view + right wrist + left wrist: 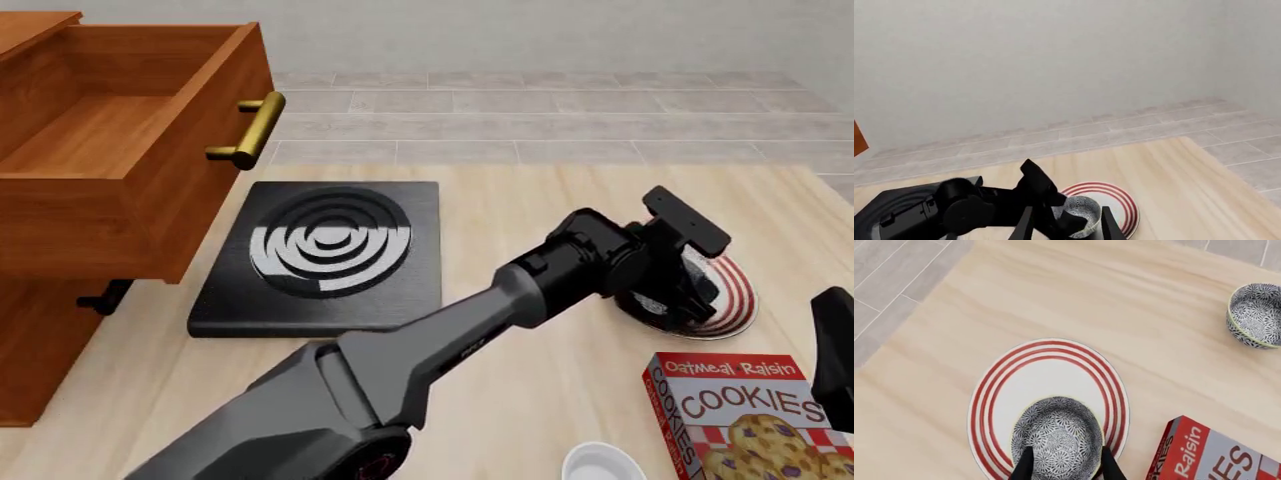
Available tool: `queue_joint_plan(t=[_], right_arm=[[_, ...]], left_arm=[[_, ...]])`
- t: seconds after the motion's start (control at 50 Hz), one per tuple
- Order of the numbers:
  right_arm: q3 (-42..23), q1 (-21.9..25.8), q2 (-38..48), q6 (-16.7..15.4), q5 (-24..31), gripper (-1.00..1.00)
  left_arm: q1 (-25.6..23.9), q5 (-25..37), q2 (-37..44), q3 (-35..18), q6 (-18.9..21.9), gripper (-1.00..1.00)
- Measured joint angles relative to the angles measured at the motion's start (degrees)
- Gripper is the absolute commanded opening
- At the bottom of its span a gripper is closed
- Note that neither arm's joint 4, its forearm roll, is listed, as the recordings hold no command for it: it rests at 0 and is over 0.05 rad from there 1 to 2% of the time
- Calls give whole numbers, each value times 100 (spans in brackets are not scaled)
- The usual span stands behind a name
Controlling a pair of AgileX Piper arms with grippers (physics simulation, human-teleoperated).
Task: Pick the akita bowl in the top layer of the wooden cabinet and place it on the plate.
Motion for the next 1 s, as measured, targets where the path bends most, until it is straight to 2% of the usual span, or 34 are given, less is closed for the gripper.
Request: queue_joint_plan(t=[0.58,1.0], right_arm=[[-36,14,0,-108,-26,100],[-34,5,0,-140,-43,100]], left_arm=[[-90,163,-446,2,34,100],[-149,359,-895,-2,-131,100]])
